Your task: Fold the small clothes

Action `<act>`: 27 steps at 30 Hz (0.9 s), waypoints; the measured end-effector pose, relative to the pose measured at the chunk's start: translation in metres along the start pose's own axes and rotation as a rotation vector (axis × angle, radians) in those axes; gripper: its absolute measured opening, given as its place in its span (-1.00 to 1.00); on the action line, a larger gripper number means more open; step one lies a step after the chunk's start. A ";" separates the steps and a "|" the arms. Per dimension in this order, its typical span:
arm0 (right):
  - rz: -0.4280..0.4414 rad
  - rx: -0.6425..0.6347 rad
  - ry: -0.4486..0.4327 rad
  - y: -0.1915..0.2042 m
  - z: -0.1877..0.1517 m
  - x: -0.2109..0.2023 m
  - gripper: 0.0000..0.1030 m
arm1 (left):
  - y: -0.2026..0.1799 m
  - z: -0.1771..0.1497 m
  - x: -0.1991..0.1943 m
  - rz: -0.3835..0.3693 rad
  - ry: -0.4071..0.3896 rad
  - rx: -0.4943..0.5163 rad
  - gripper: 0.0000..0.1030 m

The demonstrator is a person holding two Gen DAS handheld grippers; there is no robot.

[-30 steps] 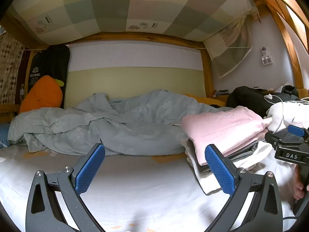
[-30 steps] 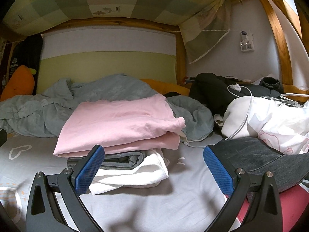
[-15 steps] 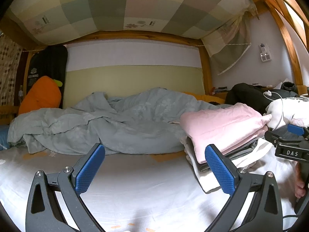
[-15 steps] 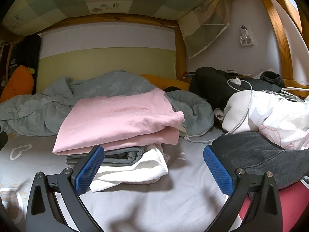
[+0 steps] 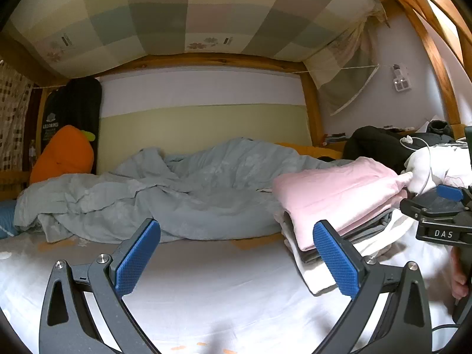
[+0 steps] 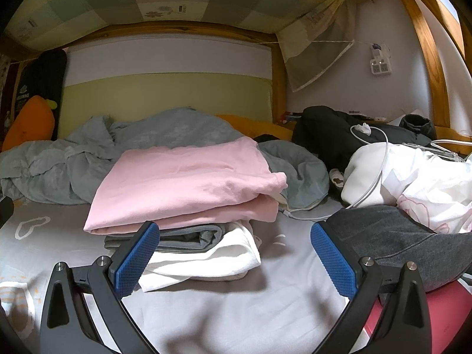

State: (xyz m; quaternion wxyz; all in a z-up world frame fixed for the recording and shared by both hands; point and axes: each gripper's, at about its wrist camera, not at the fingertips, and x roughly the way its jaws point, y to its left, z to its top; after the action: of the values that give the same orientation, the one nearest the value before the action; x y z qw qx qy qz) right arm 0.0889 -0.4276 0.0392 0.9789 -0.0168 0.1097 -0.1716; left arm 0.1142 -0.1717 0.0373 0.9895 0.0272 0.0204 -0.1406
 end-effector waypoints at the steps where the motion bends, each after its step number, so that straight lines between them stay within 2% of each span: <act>1: 0.000 0.000 0.000 0.000 0.000 0.000 0.99 | 0.000 0.000 0.000 0.001 0.000 -0.002 1.00; 27: 0.004 0.015 0.018 -0.002 -0.003 0.003 0.99 | 0.005 0.001 0.002 0.001 0.018 -0.019 1.00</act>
State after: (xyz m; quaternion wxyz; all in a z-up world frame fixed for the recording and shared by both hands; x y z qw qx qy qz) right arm 0.0909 -0.4303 0.0360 0.9783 -0.0074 0.1174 -0.1707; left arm 0.1179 -0.1671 0.0386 0.9895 0.0188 0.0308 -0.1396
